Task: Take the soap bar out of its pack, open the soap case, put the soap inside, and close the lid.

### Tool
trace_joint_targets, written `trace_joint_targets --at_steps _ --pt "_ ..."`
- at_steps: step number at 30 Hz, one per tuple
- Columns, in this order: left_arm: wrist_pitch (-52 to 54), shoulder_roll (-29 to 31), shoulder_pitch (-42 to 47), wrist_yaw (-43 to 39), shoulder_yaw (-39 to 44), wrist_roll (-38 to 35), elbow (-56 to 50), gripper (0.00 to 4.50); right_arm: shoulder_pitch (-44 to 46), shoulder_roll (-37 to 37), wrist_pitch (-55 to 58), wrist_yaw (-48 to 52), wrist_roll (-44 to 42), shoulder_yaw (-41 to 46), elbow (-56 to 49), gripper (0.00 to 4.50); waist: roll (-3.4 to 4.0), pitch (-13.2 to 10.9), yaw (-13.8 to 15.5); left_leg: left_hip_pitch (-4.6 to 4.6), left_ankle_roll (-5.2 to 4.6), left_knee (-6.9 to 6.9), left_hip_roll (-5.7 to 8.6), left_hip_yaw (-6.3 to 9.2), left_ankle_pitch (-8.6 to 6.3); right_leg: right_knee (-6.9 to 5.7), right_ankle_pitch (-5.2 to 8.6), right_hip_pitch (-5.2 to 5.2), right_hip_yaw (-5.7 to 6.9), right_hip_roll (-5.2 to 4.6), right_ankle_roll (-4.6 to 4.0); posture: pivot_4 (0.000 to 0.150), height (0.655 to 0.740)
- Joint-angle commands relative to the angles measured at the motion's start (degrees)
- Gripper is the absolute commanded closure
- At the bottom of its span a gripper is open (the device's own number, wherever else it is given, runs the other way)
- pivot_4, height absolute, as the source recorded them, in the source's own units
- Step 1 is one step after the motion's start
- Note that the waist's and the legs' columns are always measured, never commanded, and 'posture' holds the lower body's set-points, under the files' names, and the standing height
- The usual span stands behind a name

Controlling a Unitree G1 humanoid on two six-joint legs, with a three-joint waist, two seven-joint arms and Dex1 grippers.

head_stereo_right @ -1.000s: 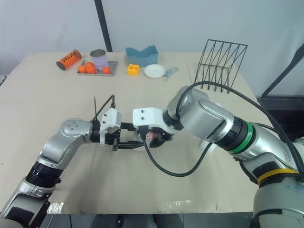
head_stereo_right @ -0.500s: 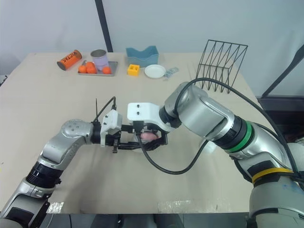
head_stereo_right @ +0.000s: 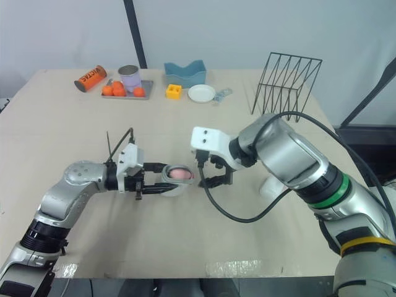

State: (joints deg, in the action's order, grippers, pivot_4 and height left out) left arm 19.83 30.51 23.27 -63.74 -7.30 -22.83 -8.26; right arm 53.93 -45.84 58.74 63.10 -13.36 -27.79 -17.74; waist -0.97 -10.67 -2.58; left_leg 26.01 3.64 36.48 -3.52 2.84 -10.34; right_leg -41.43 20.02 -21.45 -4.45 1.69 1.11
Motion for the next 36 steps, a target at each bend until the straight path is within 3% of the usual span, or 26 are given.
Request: trace_joint_targets --at_steps 1,10,14,17,26,36 --pt "-1.74 -0.06 -4.48 2.67 5.16 -2.96 -5.15 2.56 -6.36 3.7 -0.47 -6.99 -3.36 13.77 -2.89 0.04 -0.05 0.03 -0.08 -0.03 0.0 -0.01 -0.02 0.02 0.0 0.03 0.0 0.06 0.01 0.01 0.0 0.15 0.74" --pt "-1.92 -1.07 -9.21 8.77 10.0 -4.93 -7.78 2.56 -22.97 23.17 -3.02 -26.26 -10.43 35.58 -11.89 0.04 -0.05 0.04 0.02 -0.11 0.16 -0.15 0.11 0.3 0.2 0.06 0.0 0.27 0.13 0.0 0.0 0.15 0.74" --pt "-2.07 -0.94 -9.72 9.53 10.25 -5.38 -8.04 2.56 -28.35 24.59 -4.35 -30.81 -10.04 37.02 -13.93 0.04 -0.05 0.04 0.07 -0.11 0.24 -0.16 0.2 0.36 0.26 0.06 0.0 0.31 0.17 -0.08 0.0 0.15 0.74" --pt "-1.68 -1.14 -10.61 10.58 10.84 -5.93 -8.77 2.56 -31.9 29.68 -0.65 -36.85 -11.11 39.87 -13.71 0.04 -0.12 0.09 0.07 -0.15 0.24 -0.17 0.19 0.37 0.26 0.06 0.0 0.34 0.18 -0.07 0.0 0.15 0.74" --pt "-2.47 -0.96 -10.76 10.57 10.96 -6.75 -6.77 2.56 -34.27 29.92 7.24 -44.56 -12.49 40.62 -14.86 0.04 -0.13 0.1 -0.05 -0.57 0.43 -0.76 0.2 0.28 0.48 0.08 -0.01 0.46 0.03 -0.02 -0.01 0.15 0.74" --pt "-5.53 -3.46 -12.27 7.54 9.52 -7.86 -6.07 2.56 -34.32 30.48 19.77 -50.08 -16.66 49.79 -21.09 0.04 -0.14 0.1 -0.03 -0.59 0.45 -0.9 0.2 0.28 0.51 0.17 -0.01 0.47 0.02 -0.01 -0.01 0.15 0.74"
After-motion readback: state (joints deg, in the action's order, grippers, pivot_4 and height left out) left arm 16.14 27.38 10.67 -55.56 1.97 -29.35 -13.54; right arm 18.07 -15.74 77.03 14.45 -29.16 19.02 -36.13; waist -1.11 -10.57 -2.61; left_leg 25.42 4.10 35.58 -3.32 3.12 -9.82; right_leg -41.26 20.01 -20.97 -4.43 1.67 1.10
